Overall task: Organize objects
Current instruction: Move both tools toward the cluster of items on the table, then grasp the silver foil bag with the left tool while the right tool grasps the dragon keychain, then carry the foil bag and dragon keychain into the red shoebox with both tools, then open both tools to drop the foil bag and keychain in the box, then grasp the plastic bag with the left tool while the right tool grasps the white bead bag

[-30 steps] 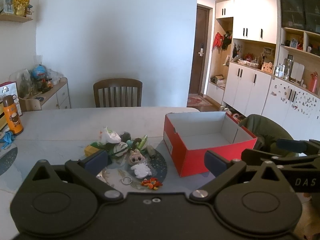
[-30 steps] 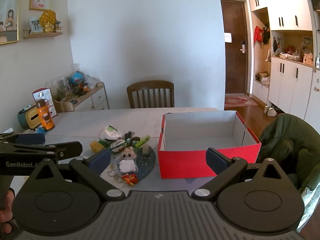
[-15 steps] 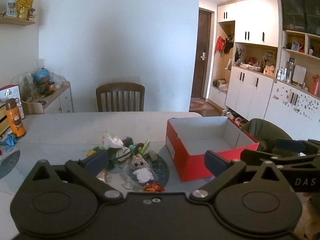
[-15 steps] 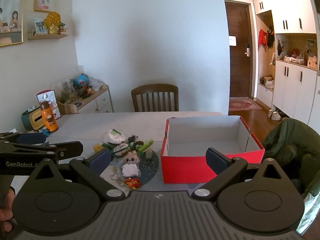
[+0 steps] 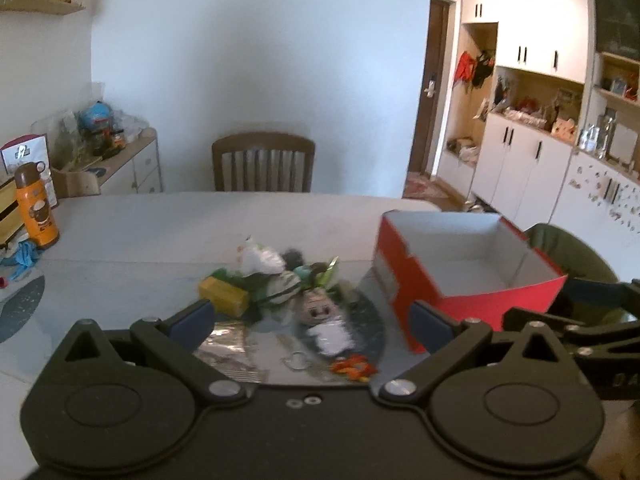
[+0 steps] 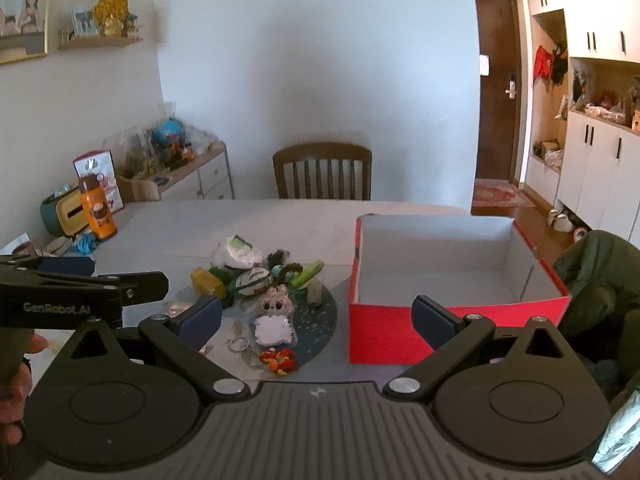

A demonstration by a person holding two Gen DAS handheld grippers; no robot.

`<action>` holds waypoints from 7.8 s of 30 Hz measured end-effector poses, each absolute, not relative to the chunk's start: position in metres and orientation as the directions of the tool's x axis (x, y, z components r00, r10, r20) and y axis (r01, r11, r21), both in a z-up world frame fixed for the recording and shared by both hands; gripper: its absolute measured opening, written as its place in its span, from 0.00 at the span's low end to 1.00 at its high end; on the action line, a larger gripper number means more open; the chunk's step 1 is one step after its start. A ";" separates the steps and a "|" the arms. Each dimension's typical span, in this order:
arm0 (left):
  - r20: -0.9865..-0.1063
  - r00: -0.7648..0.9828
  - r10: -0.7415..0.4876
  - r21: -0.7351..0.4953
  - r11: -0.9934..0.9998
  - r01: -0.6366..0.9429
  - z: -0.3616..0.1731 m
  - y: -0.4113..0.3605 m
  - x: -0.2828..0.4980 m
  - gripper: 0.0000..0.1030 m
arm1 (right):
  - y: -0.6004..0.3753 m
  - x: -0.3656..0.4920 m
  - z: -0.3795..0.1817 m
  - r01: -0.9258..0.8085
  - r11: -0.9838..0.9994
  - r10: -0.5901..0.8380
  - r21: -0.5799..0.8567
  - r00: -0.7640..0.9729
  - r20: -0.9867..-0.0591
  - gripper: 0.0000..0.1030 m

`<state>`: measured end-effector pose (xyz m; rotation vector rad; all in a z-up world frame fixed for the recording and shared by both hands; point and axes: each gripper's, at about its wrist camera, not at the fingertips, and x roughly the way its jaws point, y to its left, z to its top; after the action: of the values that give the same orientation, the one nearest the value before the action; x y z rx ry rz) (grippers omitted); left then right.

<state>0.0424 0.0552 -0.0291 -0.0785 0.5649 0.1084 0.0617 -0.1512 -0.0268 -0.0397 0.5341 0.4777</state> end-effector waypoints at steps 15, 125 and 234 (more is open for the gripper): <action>-0.692 0.713 0.116 0.015 0.989 -0.146 -0.112 0.133 0.118 0.99 | -0.074 0.120 -0.101 -0.502 0.863 0.403 0.055 0.619 -0.675 0.98; -0.740 0.637 -0.215 -0.073 0.968 0.242 -0.065 -0.117 0.331 0.43 | -0.262 0.302 -0.082 -0.469 0.881 0.260 -0.062 0.590 -0.764 0.38; -0.715 0.698 -0.027 -0.089 0.995 -0.052 -0.065 0.176 0.263 0.99 | -0.039 0.165 -0.083 -0.539 0.833 0.445 0.129 0.512 -0.735 0.79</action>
<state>0.2629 0.1761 -0.0650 -0.1049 0.7982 0.0143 0.1653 -0.0389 -0.0827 -0.1214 0.8473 0.5933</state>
